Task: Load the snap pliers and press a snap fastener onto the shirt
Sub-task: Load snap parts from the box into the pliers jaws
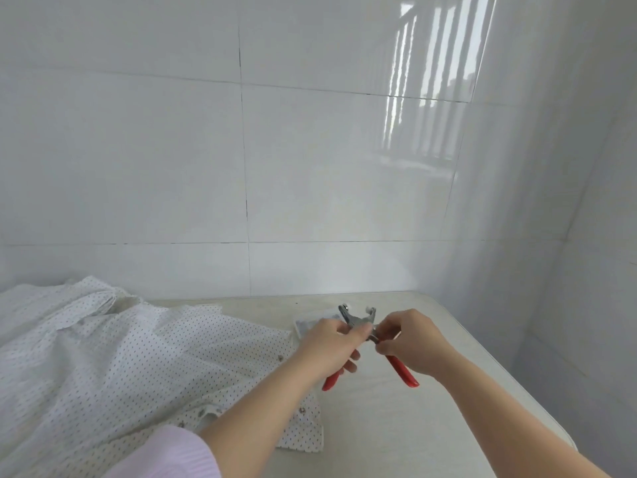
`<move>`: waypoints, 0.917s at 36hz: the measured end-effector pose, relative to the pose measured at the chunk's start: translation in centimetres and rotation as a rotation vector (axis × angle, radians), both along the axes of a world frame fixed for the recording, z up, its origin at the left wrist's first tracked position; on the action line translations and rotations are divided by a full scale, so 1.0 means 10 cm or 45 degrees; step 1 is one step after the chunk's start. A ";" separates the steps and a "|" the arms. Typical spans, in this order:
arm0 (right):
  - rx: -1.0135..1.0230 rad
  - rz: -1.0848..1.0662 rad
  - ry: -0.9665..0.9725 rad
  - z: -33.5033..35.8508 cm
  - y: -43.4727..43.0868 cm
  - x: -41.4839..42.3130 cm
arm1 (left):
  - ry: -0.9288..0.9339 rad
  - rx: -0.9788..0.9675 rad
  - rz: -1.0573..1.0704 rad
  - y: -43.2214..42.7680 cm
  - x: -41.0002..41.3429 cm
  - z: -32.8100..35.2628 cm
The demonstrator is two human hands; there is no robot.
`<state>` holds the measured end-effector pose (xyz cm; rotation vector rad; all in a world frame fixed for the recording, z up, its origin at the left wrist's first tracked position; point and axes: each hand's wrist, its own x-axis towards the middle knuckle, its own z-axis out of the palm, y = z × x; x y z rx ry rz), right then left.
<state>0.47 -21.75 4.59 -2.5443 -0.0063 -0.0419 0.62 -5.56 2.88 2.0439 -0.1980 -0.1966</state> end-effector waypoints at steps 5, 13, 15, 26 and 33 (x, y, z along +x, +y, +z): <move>0.223 0.060 -0.127 -0.01 0.10 -0.02 | -0.124 -0.253 0.154 0.05 0.01 0.02; 0.486 0.096 -0.225 0.03 0.20 -0.04 | -0.602 0.008 0.292 0.05 0.01 0.10; 0.501 0.127 -0.224 0.04 0.21 -0.04 | -0.649 0.066 0.304 0.06 0.00 0.11; 0.597 0.162 -0.281 -0.02 0.24 0.04 | -0.884 0.278 0.380 0.11 -0.02 0.18; 0.598 0.107 -0.287 -0.07 0.21 0.15 | -0.975 0.504 0.402 0.17 0.05 0.30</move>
